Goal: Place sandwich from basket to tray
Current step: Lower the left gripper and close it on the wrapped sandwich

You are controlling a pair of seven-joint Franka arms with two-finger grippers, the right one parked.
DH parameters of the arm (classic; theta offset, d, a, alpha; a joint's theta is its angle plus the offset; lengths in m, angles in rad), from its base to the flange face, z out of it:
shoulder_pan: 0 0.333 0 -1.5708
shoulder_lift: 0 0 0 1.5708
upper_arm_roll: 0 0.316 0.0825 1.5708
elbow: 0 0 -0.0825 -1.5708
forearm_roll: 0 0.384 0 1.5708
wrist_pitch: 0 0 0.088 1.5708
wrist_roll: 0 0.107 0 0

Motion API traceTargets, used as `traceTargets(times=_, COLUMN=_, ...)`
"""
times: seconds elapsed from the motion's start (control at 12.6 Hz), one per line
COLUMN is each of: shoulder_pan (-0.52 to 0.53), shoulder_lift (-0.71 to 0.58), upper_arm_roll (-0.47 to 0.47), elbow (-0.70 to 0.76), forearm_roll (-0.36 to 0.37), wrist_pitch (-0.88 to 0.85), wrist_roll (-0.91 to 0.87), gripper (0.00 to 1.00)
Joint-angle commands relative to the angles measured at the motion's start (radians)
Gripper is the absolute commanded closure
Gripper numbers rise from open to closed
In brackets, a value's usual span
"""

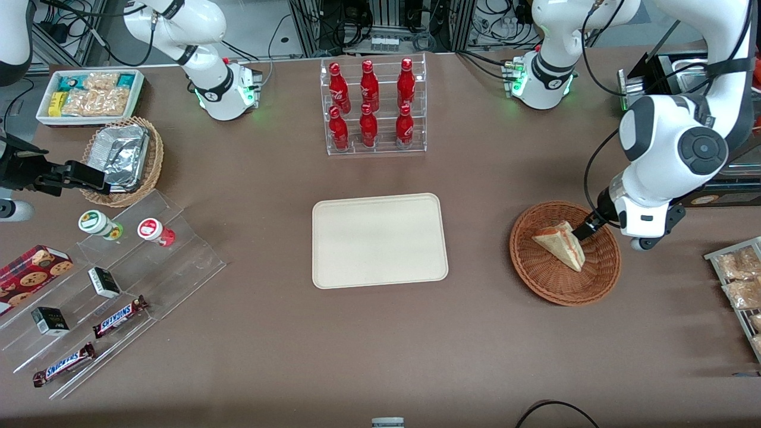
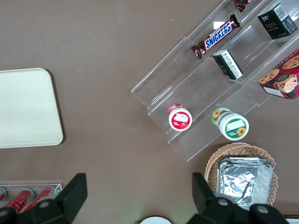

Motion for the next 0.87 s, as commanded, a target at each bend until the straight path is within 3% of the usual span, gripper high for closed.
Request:
traceTargets(times=0.0, shoulder_pan=-0.01, shoulder_lift=-0.005, upper_arm_roll=0.004, elbow=-0.065, forearm_roll=-0.015, wrist_pitch=0.096, wrist_roll=-0.054, gripper=0.0)
traceTargets(times=0.79, shoulder_pan=-0.026, shoulder_lift=0.112, upper_arm_roll=0.002, elbow=-0.095, forearm_roll=-0.017, wrist_pitch=0.265, wrist_roll=-0.152, gripper=0.0)
